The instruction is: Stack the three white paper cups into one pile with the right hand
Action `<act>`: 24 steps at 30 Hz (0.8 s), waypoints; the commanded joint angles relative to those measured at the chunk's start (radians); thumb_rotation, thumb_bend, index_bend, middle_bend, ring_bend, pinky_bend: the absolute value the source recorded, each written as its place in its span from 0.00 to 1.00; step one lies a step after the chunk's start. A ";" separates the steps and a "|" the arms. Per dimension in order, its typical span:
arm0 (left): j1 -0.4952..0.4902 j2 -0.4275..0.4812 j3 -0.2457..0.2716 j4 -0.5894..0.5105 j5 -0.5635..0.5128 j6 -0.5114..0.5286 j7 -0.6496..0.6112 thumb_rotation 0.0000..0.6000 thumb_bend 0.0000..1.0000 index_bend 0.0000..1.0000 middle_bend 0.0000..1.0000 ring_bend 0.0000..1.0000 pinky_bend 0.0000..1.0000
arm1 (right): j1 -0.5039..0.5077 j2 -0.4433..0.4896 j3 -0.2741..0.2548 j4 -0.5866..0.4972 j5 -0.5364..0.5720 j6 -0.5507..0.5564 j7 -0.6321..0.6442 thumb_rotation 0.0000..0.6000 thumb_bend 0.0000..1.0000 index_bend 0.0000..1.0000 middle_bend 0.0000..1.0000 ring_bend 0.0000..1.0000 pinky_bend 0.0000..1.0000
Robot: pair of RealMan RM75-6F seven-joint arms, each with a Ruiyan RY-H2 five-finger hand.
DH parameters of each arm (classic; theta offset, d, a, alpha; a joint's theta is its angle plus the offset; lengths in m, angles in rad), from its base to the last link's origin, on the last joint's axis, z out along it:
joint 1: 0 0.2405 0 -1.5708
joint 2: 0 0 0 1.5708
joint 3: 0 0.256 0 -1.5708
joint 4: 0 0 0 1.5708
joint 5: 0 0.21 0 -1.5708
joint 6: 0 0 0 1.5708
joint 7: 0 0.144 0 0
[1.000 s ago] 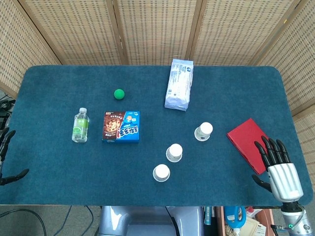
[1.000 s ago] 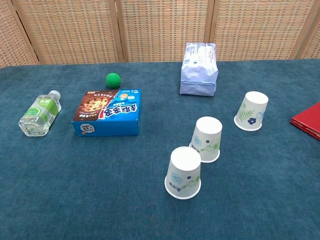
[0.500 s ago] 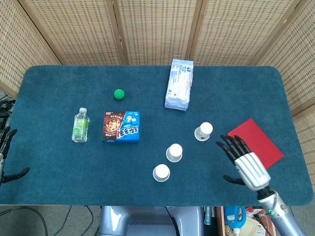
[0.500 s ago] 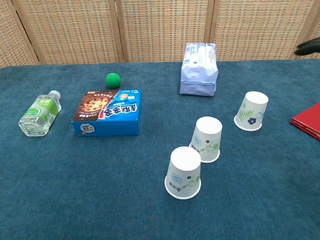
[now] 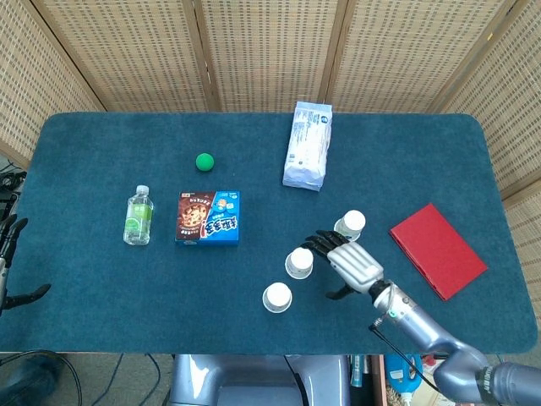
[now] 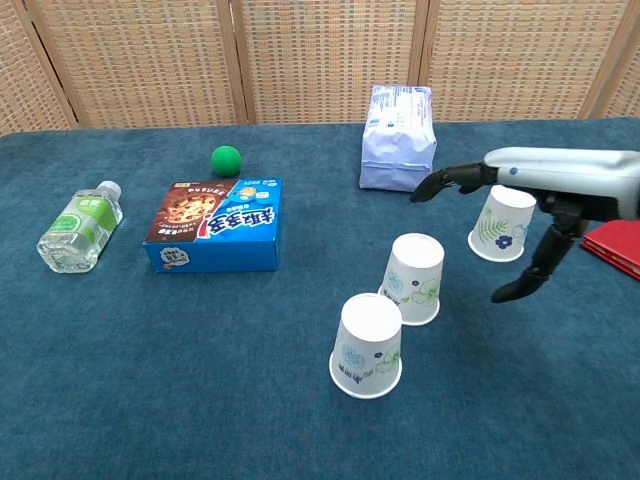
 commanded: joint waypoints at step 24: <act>-0.028 -0.003 -0.013 0.011 -0.049 -0.050 -0.005 1.00 0.14 0.00 0.00 0.00 0.00 | 0.127 -0.244 0.054 0.215 0.306 -0.065 -0.204 1.00 0.33 0.41 0.45 0.33 0.36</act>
